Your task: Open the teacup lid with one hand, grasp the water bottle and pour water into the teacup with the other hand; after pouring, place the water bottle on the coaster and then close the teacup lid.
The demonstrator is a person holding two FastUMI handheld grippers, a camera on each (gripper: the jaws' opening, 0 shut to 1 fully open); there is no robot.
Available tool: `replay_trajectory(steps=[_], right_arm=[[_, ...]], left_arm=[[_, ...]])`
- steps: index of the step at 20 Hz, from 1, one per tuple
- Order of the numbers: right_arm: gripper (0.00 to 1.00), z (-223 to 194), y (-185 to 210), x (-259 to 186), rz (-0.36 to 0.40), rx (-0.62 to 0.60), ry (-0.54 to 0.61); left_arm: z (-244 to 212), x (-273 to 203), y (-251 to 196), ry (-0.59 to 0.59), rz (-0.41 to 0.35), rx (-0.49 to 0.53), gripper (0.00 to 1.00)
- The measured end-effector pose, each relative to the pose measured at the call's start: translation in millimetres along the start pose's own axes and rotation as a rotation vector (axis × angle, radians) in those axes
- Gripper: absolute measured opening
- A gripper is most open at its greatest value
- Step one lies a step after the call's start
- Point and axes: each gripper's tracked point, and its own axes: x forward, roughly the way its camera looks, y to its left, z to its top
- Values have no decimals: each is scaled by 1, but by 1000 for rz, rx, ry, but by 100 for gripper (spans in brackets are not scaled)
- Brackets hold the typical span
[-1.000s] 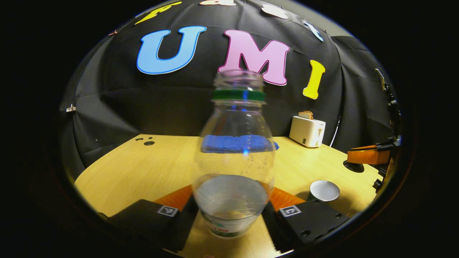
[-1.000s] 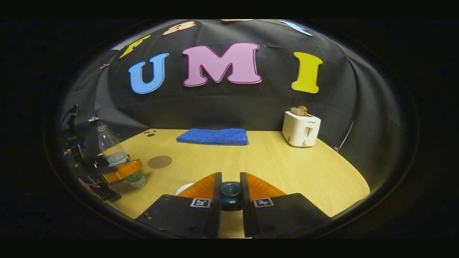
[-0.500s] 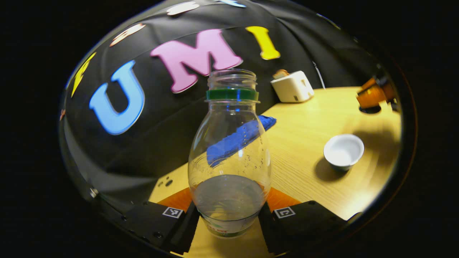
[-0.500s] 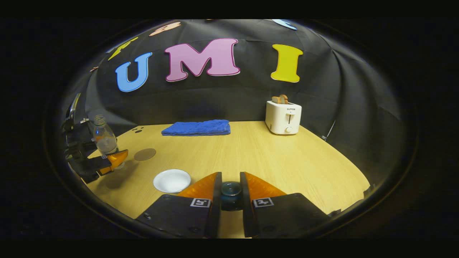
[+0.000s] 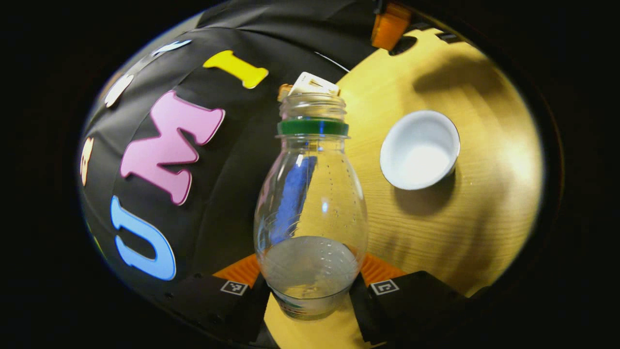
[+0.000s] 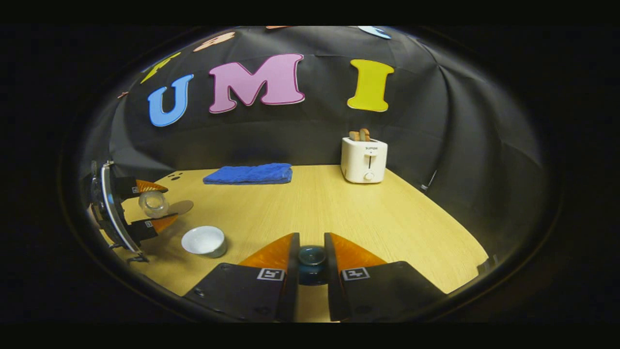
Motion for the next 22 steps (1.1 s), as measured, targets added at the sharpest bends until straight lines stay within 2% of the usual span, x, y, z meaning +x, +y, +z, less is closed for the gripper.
replay_trajectory(steps=[9, 13, 14, 15, 22], right_arm=[[28, -3, -6, 2, 1, 24, -1], [28, -8, 1, 1, 13, 49, 14], [33, -8, 3, 0, 15, 49, 12], [28, -7, 4, 0, 20, 47, 10], [28, -1, 3, -1, 31, 64, -4]], left_arm=[[0, 9, -2, 23, -15, 369, 77], [4, 19, 1, 16, -21, 442, 77], [5, 18, 2, 10, -19, 469, 76], [7, 19, 2, 5, -22, 495, 76], [9, 20, 8, 11, -41, 586, 76]])
